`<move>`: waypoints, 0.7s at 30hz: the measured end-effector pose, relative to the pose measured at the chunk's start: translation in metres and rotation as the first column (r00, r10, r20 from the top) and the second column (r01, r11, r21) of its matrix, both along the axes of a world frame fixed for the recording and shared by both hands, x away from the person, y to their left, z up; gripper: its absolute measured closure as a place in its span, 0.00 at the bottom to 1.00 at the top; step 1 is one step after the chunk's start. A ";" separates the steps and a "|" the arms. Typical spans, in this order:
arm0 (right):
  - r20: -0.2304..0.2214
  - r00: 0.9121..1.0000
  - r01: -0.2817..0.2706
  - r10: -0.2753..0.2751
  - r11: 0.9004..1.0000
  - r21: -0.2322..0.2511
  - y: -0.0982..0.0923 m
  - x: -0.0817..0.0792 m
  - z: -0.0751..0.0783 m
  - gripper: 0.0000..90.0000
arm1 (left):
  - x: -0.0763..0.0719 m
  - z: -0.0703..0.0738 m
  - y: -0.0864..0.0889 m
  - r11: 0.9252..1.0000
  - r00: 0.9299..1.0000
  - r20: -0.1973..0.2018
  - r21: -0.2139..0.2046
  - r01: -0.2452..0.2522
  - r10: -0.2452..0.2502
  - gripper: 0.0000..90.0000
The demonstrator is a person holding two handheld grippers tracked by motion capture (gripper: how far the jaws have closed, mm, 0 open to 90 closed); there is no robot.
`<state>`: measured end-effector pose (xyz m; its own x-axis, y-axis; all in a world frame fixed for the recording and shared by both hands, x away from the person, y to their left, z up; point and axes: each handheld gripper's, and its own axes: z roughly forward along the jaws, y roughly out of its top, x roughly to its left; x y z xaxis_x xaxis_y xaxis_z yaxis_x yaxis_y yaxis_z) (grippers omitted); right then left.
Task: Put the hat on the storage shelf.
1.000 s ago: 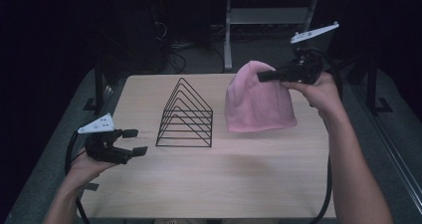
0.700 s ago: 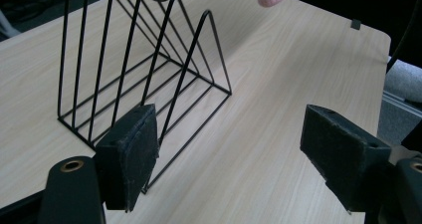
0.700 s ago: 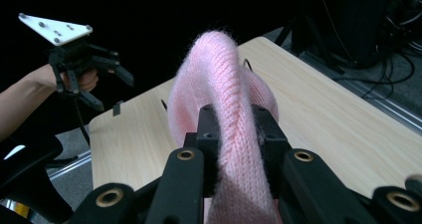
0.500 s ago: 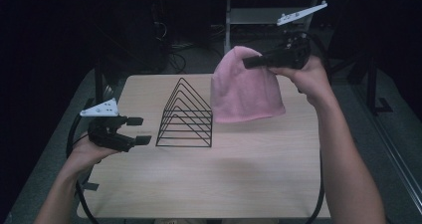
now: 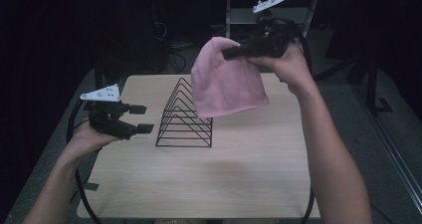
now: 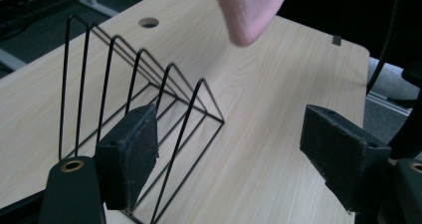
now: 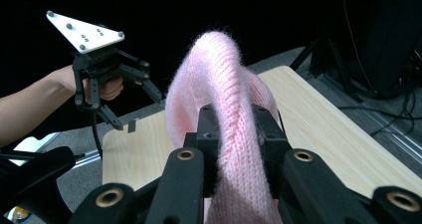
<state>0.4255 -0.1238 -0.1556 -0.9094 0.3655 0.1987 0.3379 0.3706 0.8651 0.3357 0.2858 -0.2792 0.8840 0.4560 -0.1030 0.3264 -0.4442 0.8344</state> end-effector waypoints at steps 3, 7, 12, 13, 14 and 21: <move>0.014 1.000 -0.012 0.012 1.000 0.002 0.009 0.000 0.004 0.86 | 0.003 0.006 -0.003 1.000 1.000 0.002 -0.005 0.006 -0.006 0.25; 0.023 0.999 -0.038 0.038 0.999 -0.002 0.023 0.001 0.009 0.86 | 0.008 0.014 -0.007 1.000 1.000 0.009 -0.007 0.020 -0.020 0.26; 0.037 0.997 -0.066 0.066 0.998 -0.002 0.038 0.004 0.011 0.86 | 0.014 0.019 -0.011 1.000 1.000 0.006 -0.010 0.030 -0.030 0.26; 0.036 0.997 -0.071 0.071 0.997 -0.002 0.040 0.005 0.012 0.86 | 0.016 0.021 -0.012 0.999 0.999 0.003 -0.014 0.037 -0.037 0.26; 0.036 0.996 -0.084 0.084 0.996 0.001 0.049 0.006 0.013 0.86 | 0.019 0.022 -0.013 0.999 0.999 -0.001 -0.014 0.040 -0.040 0.26; 0.049 0.992 -0.121 0.120 0.993 0.008 0.071 0.009 0.017 0.86 | 0.030 0.021 -0.015 0.999 0.999 -0.028 -0.012 0.035 -0.035 0.29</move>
<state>0.4345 -0.0525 -0.1388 -0.9553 0.2505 0.1572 0.2494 0.3966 0.8835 0.3656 0.2705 -0.2581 0.8960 0.4236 -0.1330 0.3342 -0.4463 0.8301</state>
